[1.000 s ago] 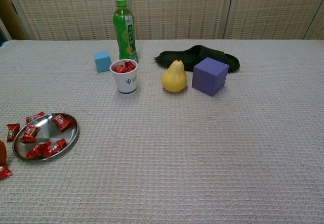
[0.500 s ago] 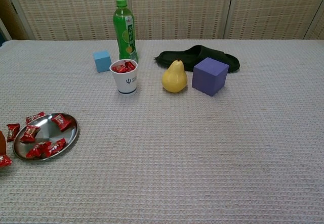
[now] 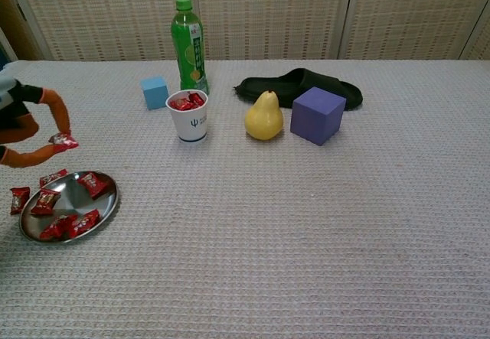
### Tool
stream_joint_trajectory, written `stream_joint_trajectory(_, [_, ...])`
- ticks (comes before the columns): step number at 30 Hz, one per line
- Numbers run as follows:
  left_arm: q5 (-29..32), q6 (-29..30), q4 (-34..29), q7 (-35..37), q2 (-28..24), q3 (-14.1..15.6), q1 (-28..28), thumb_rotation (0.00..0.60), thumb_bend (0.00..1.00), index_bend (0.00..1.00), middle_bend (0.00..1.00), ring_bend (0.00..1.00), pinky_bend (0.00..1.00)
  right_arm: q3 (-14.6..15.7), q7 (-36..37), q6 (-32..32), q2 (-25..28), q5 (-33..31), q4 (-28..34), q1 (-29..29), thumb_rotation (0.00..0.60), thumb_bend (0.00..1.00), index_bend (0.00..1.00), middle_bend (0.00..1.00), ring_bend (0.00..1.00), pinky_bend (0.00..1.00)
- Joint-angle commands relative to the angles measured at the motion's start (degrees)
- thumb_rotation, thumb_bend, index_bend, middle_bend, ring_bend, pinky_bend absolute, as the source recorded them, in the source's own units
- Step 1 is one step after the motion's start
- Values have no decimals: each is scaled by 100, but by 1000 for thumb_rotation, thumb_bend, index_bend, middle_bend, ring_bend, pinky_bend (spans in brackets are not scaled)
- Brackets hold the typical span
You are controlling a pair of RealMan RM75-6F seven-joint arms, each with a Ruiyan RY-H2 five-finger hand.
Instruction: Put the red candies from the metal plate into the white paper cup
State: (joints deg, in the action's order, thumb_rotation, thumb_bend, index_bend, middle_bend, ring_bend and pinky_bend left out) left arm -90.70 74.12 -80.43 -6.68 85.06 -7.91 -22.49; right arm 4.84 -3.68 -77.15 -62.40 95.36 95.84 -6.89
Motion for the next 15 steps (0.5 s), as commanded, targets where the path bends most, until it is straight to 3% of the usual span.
stream_joint_trajectory(1, [419, -854, -101, -73, 53, -571, -791, 600, 458, 551, 1000, 1000, 1000, -100, -9, 109, -44, -170, -7, -69, 600, 47, 0, 0, 0, 0])
stream_joint_trajectory(8, [835, -1976, 1103, 284, 674, -1101, -2053, 600, 469, 547, 1000, 1000, 1000, -237, -8, 227, -78, -487, -43, -125, 600, 47, 0, 0, 0, 0])
stream_joint_trajectory(15, [1125, -2411, 2248, 488, 1183, -1290, -2774, 600, 468, 543, 1000, 1000, 1000, -271, 43, 328, -51, -633, -72, -166, 600, 46, 0, 0, 0, 0])
